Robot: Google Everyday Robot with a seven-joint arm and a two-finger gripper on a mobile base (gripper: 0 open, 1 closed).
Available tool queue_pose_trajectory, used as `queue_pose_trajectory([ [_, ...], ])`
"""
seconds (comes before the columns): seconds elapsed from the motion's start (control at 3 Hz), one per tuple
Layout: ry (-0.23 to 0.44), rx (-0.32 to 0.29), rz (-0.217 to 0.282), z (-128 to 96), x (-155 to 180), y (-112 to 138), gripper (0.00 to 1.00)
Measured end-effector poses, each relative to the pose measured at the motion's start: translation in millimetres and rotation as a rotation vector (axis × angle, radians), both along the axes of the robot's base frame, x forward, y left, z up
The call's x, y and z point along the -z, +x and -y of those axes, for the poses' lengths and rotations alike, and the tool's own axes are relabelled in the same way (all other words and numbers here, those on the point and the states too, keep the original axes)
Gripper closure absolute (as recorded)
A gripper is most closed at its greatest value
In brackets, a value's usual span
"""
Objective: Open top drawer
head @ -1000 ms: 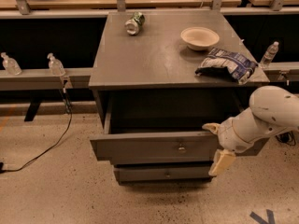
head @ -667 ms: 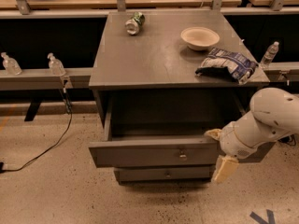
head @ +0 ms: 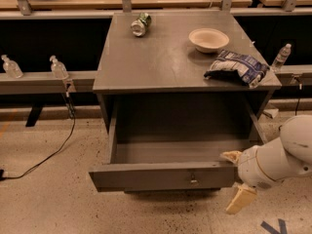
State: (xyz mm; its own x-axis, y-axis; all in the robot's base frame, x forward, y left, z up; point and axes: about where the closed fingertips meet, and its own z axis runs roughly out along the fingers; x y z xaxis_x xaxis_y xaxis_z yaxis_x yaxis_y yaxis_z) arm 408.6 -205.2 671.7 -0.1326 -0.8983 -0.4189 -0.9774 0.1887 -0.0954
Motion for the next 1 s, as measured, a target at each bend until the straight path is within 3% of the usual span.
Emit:
queue_pose_trajectory([
  [0.33, 0.026, 0.017, 0.063, -3, -10, -7, 0.12],
  [0.67, 0.127, 0.044, 0.212, -5, -28, 15, 0.15],
  [1.0, 0.200, 0.020, 0.382, -7, -71, 37, 0.03],
])
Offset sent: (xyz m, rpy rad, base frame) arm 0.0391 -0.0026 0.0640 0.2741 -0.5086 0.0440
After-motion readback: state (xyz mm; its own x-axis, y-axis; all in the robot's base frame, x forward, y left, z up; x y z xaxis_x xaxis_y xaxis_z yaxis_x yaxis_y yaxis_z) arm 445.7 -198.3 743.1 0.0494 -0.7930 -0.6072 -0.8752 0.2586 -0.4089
